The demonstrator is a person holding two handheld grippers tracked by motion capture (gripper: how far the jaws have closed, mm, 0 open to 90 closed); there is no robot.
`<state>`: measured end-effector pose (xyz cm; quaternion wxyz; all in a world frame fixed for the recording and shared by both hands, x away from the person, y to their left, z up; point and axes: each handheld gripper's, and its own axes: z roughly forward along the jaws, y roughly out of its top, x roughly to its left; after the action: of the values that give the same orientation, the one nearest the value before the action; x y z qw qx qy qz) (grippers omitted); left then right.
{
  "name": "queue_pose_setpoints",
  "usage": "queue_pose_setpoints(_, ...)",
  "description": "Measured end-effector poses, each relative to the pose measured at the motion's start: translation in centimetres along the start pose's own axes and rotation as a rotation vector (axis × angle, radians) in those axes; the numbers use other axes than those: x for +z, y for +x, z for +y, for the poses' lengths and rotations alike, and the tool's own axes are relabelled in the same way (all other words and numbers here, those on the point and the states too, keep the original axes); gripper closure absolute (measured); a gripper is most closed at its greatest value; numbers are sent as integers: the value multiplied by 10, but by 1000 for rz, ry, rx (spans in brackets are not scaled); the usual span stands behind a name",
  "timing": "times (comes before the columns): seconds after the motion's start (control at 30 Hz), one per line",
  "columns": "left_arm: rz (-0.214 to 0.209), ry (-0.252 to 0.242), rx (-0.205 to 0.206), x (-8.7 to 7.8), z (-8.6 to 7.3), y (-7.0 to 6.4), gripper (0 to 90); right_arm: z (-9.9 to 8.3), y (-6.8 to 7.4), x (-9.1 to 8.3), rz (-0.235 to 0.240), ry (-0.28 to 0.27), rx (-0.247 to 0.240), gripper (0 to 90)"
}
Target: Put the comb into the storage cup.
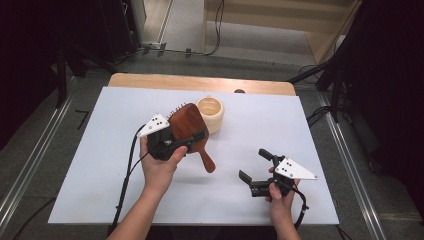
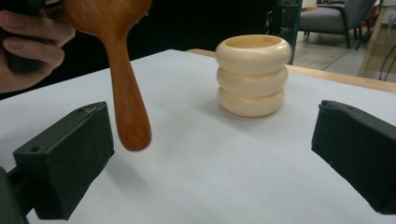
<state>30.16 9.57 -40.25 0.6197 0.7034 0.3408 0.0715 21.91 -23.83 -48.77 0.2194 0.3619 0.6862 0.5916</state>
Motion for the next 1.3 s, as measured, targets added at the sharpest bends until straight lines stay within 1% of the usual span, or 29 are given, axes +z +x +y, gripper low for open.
queue_pose_setpoints(0.07,1,-1,0,0,1,1,524,-1,-1,-2,-1,-1,7,0)
queue_pose_setpoints(0.13,1,-4,6,0,3,2,524,-3,-6,-9,-18,0,6,0)
queue_pose_setpoints(0.23,2,-14,-2,-1,5,3,524,-8,-14,-20,-38,7,12,0)
queue_pose_setpoints(0.27,0,-15,4,-2,6,4,524,-9,-16,-23,-42,7,15,0)
queue_pose_setpoints(0.33,0,-21,2,-2,7,4,524,-11,-20,-30,-56,11,8,0)
queue_pose_setpoints(0.4,2,-18,7,-2,8,5,524,-13,-24,-37,-69,11,10,0)
queue_pose_setpoints(0.5,3,-25,3,-2,9,6,524,-16,-31,-49,-92,17,4,0)
queue_pose_setpoints(0.57,2,-27,2,-2,9,8,524,-18,-34,-54,-102,20,11,0)
queue_pose_setpoints(0.63,10,-22,4,-2,10,10,524,-20,-40,-62,-115,24,13,0)
queue_pose_setpoints(0.7,12,-24,3,-2,11,10,524,-21,-41,-65,-121,26,18,0)
queue_pose_setpoints(0.77,13,-25,5,-3,12,12,524,-24,-47,-71,-133,31,26,0)
queue_pose_setpoints(0.87,14,-29,6,-3,14,13,525,-26,-50,-74,-146,38,25,0)
queue_pose_setpoints(0.93,16,-29,15,-3,16,14,524,-28,-55,-78,-149,33,42,0)
queue_pose_setpoints(0.97,16,-29,15,-3,17,14,525,-29,-59,-82,-158,22,57,0)
queue_pose_setpoints(1.0,14,-29,15,-3,18,14,525,-29,-59,-82,-158,22,57,0)
queue_pose_setpoints(1.1,15,-29,17,-1,21,17,525,-34,-66,-87,-169,22,75,0)
queue_pose_setpoints(1.17,14,-29,21,-1,23,18,525,-35,-68,-88,-167,16,79,0)
queue_pose_setpoints(1.3,13,-29,27,0,28,18,525,-36,-68,-88,-163,16,65,0)
